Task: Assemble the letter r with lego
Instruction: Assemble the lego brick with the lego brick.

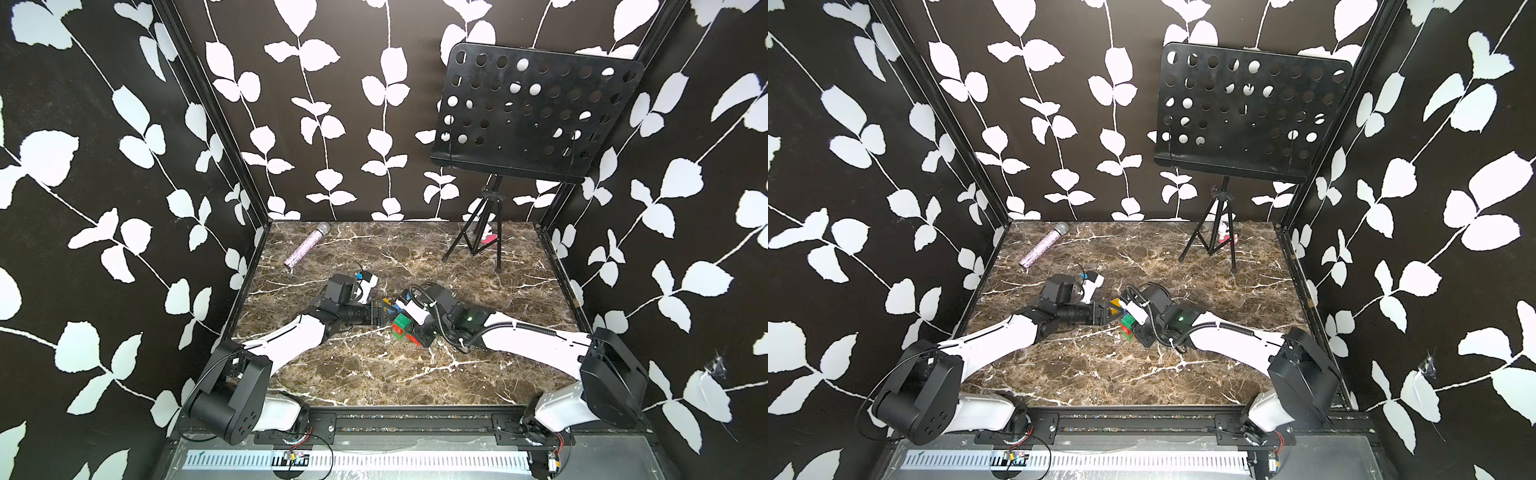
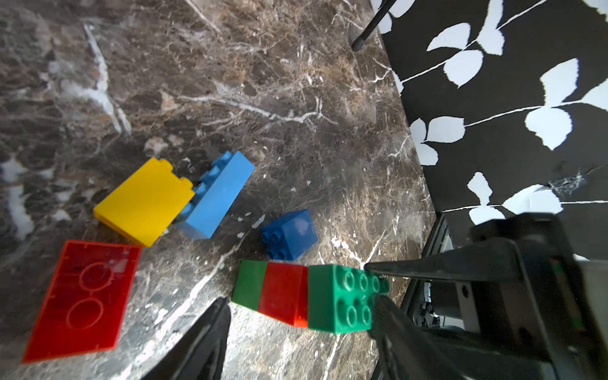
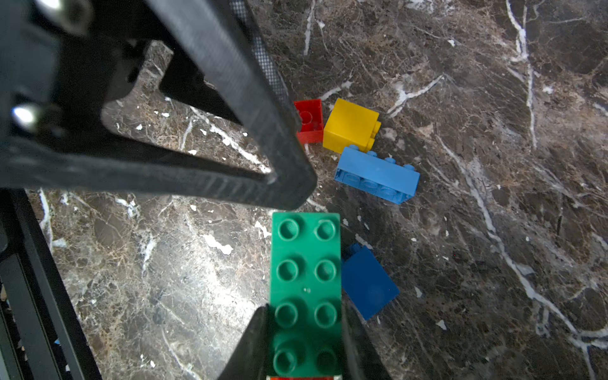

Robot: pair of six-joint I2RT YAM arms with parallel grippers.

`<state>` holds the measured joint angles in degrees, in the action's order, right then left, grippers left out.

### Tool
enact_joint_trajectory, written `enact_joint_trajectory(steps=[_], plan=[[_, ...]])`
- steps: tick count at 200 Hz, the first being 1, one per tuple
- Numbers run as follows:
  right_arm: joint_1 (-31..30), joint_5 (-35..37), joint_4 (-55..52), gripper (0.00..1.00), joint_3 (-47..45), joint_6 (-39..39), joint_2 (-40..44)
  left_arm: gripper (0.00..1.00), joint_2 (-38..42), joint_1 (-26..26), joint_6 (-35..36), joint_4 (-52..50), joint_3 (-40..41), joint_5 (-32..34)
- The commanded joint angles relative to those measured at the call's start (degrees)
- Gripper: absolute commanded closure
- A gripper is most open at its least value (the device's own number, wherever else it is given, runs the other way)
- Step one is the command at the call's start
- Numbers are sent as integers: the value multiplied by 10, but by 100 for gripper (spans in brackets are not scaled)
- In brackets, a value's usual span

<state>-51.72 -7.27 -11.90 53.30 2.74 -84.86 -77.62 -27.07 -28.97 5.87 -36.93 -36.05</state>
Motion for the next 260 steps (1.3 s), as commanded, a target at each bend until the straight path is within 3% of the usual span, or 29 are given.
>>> enact_joint_trajectory(steps=[1, 63, 122, 260], plan=[[-2, 5, -12, 76, 16, -4, -8, 29, 9, 1, -3, 32, 12, -21], [-2, 4, -15, 76, 23, -3, -16, 33, -33, -16, 16, 30, 0, -42], [-3, 6, -28, 76, 25, -5, -13, 37, -57, -21, 25, 9, 1, -22], [-12, -3, -20, 76, 7, -8, 16, 34, -71, -21, 23, 3, -3, -8]])
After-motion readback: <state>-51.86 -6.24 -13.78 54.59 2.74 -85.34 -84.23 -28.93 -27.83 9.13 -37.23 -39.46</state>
